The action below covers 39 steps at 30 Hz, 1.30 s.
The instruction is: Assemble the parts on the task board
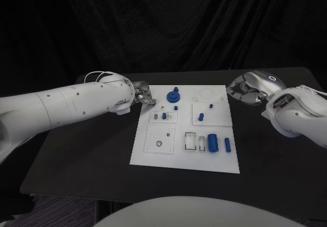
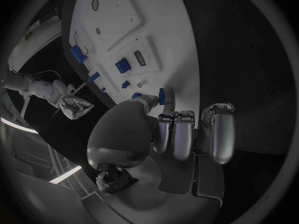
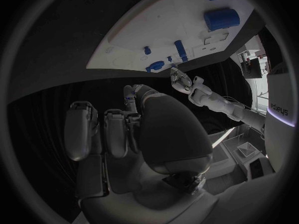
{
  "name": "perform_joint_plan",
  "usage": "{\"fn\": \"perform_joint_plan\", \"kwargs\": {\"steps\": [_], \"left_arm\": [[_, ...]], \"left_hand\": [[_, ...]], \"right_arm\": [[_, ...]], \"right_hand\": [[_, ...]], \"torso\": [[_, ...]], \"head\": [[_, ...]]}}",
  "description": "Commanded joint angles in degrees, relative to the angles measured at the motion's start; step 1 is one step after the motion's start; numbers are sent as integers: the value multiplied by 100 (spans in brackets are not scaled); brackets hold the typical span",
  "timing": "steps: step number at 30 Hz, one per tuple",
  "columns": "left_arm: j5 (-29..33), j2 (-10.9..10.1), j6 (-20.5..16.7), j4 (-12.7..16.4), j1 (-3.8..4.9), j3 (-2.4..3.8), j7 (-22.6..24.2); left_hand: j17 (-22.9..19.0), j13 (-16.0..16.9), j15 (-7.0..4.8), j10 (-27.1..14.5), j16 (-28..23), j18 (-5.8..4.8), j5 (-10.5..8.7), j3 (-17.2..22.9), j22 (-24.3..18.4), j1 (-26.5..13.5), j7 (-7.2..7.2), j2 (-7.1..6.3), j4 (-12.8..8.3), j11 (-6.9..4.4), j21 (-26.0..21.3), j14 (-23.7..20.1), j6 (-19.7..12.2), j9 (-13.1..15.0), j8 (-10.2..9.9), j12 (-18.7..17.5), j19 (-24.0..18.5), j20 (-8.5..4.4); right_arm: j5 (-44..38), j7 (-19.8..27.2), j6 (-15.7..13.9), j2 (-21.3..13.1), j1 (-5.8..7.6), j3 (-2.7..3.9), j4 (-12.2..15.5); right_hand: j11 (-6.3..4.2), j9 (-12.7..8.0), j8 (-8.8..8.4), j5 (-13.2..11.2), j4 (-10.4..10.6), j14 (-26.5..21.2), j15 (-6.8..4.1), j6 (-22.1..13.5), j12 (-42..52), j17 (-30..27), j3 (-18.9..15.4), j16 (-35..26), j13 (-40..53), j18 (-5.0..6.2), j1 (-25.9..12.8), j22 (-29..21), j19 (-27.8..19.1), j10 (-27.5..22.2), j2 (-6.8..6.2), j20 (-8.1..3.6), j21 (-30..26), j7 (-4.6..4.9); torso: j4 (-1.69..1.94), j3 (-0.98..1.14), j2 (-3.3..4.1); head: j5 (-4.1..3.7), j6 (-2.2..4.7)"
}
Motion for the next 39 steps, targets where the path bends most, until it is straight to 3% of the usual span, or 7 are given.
{"fn": "perform_joint_plan", "kwargs": {"steps": [1, 8, 13, 16, 19, 25, 39], "left_arm": [[103, -88, -267, 142, -12, 4, 261], [876, -408, -353, 537, -10, 4, 278], [1389, -671, -384, 890, -9, 4, 260], [1543, -817, -422, 1108, -9, 3, 256], [1608, -922, -515, 1274, -10, 3, 291], [1535, -1062, -899, 1514, -34, 2, 530], [-12, -1224, -2301, 1837, -495, 2, 782]], "left_hand": [[1508, 1506, -40, 587, 37, 16, -31, 168, 1205, -34, -39, -119, -49, -40, 17, 617, -7, 37, 59, -22, 16, -48], [1508, 1506, -44, 587, 37, 18, -135, 284, 1203, -83, -51, -280, -151, -48, 9, 617, 9, 76, 107, -22, 9, -51], [1508, 1506, -47, 587, 37, 18, -216, 316, 1202, -101, -58, -306, -187, -53, 8, 617, 29, 90, 132, -22, 7, -54], [1508, 1506, -50, 587, 37, 22, -266, 332, 1198, -104, -62, -326, -218, -56, -5, 617, 34, 96, 142, -22, -2, -55], [1508, 1506, -52, 587, 37, 24, -521, 357, 1194, -150, -66, -329, -239, -59, -17, 617, 53, 104, 165, -22, -12, -58], [1508, 1506, -50, 587, 37, 29, -572, 380, 1188, -137, -62, -351, -268, -55, -36, 617, 4, 98, 146, -22, -27, -58], [1508, 1506, -43, 587, 37, 12, -561, 404, 1210, -146, -49, -356, -271, -44, 28, 617, -62, 134, 171, -22, 14, -53]], "right_arm": [[-4, -130, 65, -22, -12, 4, 20], [24, -160, 94, -43, -12, 4, 24], [29, -173, 107, -47, -12, 4, 21], [30, -179, 111, -52, -12, 4, 16], [31, -182, 113, -52, -12, 4, 12], [31, -182, 105, -55, -12, 4, 12], [32, -203, 102, -80, -13, 3, 27]], "right_hand": [[28, -5, -29, -10, 2, 488, 17, 14, -27, 1068, 47, -38, 1363, 62, -22, 1118, 129, 481, -38, 26, -17, 14], [30, -7, -35, -9, 2, 487, 17, 4, -30, 1066, 49, -40, 1359, 63, -23, 1117, 127, 477, -38, 26, -22, 17], [30, -7, -35, -9, 2, 487, 17, 4, -30, 1066, 49, -40, 1359, 63, -23, 1117, 127, 477, -38, 26, -22, 17], [30, -7, -35, -9, 2, 487, 17, 4, -30, 1066, 49, -40, 1359, 63, -23, 1117, 127, 477, -38, 26, -22, 17], [30, -7, -35, -9, 2, 487, 17, 4, -30, 1066, 49, -40, 1359, 63, -23, 1117, 127, 477, -38, 26, -22, 17], [32, -11, -43, -9, 2, 487, 19, -10, -33, 1062, 55, -44, 1354, 64, -24, 1115, 125, 473, -33, 27, -30, 19], [33, -11, -43, -11, 1, 486, 20, -9, -33, 1058, 55, -48, 1355, 65, -26, 1114, 125, 474, -34, 27, -32, 19]], "torso": [[3, 3, 4], [3, 1, 3], [4, 0, -3], [5, 1, -6], [5, 4, -15], [4, 4, -16], [-11, 5, -21]], "head": [[0, 0], [11, 0], [10, 0], [15, 0], [30, 0], [26, 0], [12, 0]]}}
